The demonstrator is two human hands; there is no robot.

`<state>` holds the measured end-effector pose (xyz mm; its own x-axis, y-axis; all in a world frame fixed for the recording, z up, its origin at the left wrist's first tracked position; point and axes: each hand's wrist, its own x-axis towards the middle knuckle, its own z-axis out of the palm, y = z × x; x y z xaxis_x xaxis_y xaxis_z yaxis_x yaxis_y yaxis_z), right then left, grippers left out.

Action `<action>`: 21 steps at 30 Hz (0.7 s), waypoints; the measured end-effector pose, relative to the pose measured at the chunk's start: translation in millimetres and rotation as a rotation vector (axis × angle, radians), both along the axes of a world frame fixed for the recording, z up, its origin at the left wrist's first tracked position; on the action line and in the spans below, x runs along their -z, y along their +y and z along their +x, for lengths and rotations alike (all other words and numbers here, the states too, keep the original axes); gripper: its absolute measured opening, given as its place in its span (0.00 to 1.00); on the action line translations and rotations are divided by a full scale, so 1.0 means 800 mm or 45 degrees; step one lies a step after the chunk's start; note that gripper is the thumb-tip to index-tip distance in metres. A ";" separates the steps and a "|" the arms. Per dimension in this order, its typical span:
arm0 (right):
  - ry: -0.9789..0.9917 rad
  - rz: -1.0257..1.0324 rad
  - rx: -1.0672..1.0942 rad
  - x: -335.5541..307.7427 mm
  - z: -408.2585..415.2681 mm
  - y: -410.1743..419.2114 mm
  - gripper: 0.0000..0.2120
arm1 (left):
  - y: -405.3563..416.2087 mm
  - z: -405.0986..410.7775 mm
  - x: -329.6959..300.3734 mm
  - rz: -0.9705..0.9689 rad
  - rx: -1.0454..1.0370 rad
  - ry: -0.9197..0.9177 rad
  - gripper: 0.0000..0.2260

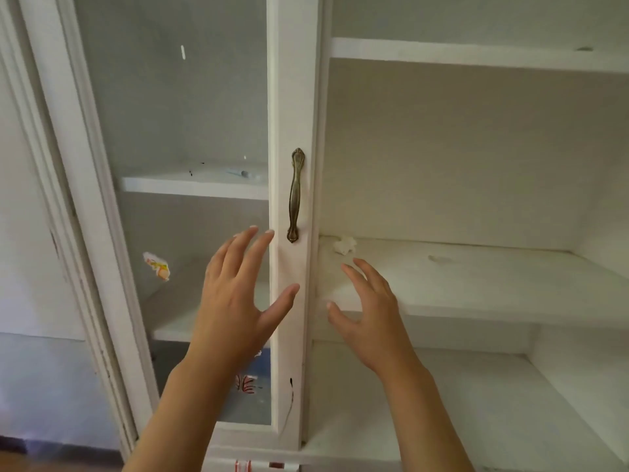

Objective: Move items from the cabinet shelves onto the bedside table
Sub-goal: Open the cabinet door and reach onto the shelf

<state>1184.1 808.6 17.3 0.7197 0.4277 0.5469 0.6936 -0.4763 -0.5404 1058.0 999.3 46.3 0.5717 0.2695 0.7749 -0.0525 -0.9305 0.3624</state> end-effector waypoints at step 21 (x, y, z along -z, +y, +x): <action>-0.079 -0.344 0.165 0.016 0.067 0.048 0.25 | 0.001 0.123 -0.007 0.247 -0.119 -0.231 0.52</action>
<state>1237.5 847.1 4.4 0.7464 0.4706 0.4706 0.6456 -0.6836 -0.3403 1156.7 1000.1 51.6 0.3984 0.1511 0.9047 -0.0107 -0.9855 0.1693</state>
